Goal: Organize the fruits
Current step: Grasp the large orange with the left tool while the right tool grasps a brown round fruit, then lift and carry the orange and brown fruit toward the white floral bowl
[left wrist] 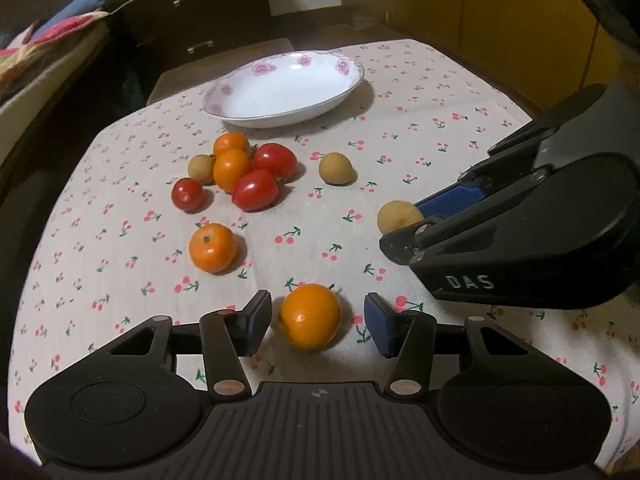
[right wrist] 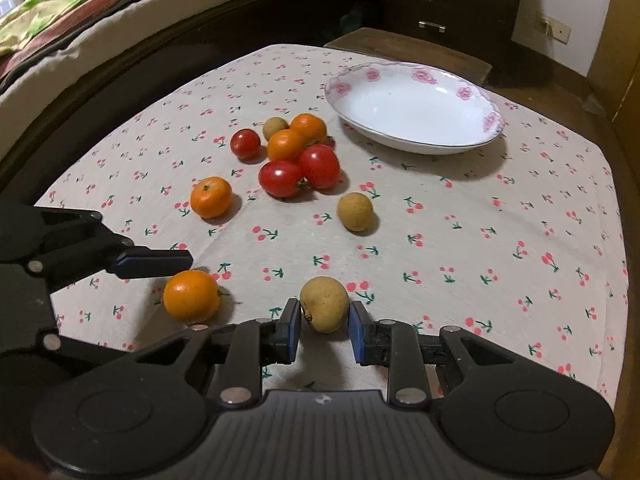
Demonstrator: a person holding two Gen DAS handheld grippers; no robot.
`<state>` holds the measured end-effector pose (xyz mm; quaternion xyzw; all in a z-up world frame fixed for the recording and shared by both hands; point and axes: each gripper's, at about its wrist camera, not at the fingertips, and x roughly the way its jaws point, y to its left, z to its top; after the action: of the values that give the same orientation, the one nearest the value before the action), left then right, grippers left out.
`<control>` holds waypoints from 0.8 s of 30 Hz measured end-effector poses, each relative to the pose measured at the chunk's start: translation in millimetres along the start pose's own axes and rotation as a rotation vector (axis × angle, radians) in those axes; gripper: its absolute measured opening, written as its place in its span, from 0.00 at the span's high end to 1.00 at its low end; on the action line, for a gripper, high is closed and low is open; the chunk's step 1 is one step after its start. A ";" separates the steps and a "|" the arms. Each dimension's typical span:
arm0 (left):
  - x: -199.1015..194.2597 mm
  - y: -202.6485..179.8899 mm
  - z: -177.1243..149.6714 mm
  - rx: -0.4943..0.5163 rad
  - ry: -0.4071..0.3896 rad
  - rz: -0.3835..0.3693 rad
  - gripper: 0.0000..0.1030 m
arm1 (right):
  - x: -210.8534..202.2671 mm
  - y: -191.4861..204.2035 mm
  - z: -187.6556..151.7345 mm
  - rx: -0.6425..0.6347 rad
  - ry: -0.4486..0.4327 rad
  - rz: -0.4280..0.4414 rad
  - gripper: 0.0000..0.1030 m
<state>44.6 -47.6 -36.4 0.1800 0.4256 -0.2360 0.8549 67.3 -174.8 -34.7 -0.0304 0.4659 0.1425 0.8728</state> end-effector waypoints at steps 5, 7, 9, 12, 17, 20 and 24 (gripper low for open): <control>-0.2 2.7 0.3 -0.036 0.012 -0.015 0.47 | -5.2 -4.3 -2.8 0.019 0.006 -0.017 0.73; -1.4 4.5 0.2 -0.052 0.019 -0.011 0.51 | -8.9 -8.1 -3.3 0.030 0.002 -0.032 0.73; -2.5 4.7 0.5 -0.061 0.024 -0.009 0.58 | -12.4 -10.6 -3.7 0.040 -0.004 -0.048 0.73; -4.2 4.3 0.8 -0.066 0.028 -0.006 0.60 | -16.8 -11.8 -3.6 0.038 -0.012 -0.069 0.73; -5.9 6.5 0.6 -0.084 0.038 0.001 0.61 | -20.3 -10.4 -2.5 0.025 -0.021 -0.096 0.73; -6.4 8.5 1.1 -0.095 0.042 0.012 0.61 | -22.0 -9.6 -2.7 0.021 -0.024 -0.104 0.73; -6.9 10.1 1.9 -0.104 0.044 0.025 0.61 | -25.1 -9.1 -3.2 0.020 -0.030 -0.115 0.73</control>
<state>47.7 -38.5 -28.6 0.1458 0.4535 -0.1989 0.8565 54.1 -189.6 -16.6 -0.0461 0.4515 0.0880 0.8867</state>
